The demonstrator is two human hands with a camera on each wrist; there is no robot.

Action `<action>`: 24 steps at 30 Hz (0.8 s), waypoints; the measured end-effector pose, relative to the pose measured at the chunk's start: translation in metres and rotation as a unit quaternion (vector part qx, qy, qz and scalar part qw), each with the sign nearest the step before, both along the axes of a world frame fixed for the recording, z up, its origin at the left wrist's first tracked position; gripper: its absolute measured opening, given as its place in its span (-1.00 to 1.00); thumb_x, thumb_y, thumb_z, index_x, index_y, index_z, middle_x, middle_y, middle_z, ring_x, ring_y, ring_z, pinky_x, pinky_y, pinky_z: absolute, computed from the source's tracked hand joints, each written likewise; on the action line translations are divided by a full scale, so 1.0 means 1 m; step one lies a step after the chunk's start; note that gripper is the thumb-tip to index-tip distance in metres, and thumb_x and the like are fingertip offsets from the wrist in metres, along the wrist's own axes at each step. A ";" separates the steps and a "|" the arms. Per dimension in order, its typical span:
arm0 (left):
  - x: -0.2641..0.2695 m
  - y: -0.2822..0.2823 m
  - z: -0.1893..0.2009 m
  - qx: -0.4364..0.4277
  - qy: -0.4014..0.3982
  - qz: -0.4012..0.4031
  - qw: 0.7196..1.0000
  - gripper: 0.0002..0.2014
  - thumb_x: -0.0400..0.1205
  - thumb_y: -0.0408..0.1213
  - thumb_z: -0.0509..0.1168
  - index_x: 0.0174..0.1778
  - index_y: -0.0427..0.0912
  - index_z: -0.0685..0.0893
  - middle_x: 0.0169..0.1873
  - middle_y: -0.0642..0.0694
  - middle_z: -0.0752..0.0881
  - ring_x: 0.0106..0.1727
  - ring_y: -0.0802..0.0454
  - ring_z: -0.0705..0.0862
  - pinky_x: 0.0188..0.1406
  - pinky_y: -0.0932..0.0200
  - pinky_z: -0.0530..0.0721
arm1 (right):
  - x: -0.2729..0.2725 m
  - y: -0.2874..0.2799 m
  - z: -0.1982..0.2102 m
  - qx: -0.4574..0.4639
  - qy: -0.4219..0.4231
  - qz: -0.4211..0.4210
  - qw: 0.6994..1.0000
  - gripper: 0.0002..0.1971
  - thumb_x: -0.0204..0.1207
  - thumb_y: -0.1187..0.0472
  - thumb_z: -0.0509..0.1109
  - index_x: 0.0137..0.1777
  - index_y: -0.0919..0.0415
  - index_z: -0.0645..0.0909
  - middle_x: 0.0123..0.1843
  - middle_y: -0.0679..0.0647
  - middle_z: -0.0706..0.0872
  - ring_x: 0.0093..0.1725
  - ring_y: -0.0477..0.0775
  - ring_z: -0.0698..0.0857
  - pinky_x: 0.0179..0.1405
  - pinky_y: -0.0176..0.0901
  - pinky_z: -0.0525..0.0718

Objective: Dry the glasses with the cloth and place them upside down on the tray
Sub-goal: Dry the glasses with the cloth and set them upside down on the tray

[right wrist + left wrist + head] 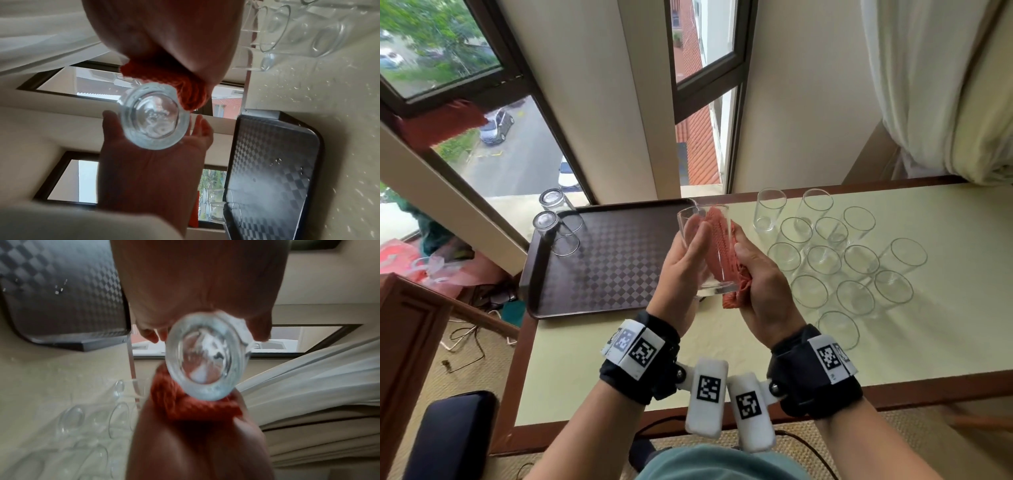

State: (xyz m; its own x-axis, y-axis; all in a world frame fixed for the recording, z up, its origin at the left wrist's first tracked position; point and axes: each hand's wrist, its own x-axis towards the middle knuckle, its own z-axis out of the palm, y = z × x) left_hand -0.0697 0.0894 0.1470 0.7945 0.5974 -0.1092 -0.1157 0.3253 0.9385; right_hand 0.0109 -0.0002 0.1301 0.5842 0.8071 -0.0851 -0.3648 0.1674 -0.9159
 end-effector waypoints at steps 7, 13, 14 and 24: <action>-0.005 0.012 0.000 0.053 0.006 0.022 0.998 -0.51 0.84 -0.28 -0.02 0.72 0.05 0.15 0.50 -0.09 0.58 0.35 0.17 0.66 0.29 0.32 0.63 | 0.001 0.000 0.003 -0.023 -0.146 -0.081 0.986 -0.58 0.78 0.21 0.14 0.53 -0.26 0.38 0.31 -0.05 0.63 0.24 -0.06 0.64 0.03 -0.34 0.69; 0.000 0.003 -0.001 0.054 0.017 0.022 0.998 -0.11 0.57 -0.07 0.37 0.71 0.06 -0.03 0.58 -0.09 0.45 0.51 -0.03 0.57 0.23 0.12 0.74 | -0.006 0.001 0.000 -0.030 -0.155 -0.051 0.986 -0.46 0.68 0.08 0.10 0.68 -0.06 0.32 0.41 0.03 0.57 0.28 -0.11 0.66 -0.02 -0.38 0.68; 0.001 0.003 -0.001 0.048 0.008 0.023 0.999 -0.18 0.55 -0.12 0.40 0.65 0.03 0.07 0.55 -0.15 0.49 0.49 -0.05 0.60 0.27 0.04 0.74 | -0.005 -0.001 -0.001 -0.028 -0.143 -0.045 0.988 -0.44 0.66 0.07 0.10 0.68 -0.05 0.33 0.43 0.02 0.60 0.21 -0.10 0.69 -0.11 -0.42 0.67; 0.000 0.005 0.002 -0.002 -0.038 -0.010 0.999 -0.50 0.67 -0.13 0.20 0.57 0.03 0.35 0.41 -0.16 0.66 0.39 -0.01 0.68 0.28 0.06 0.71 | -0.002 -0.003 0.007 0.049 0.062 -0.018 0.997 -0.55 0.78 0.19 0.04 0.65 0.09 0.37 0.54 0.10 0.59 0.50 0.10 0.60 0.32 -0.09 0.69</action>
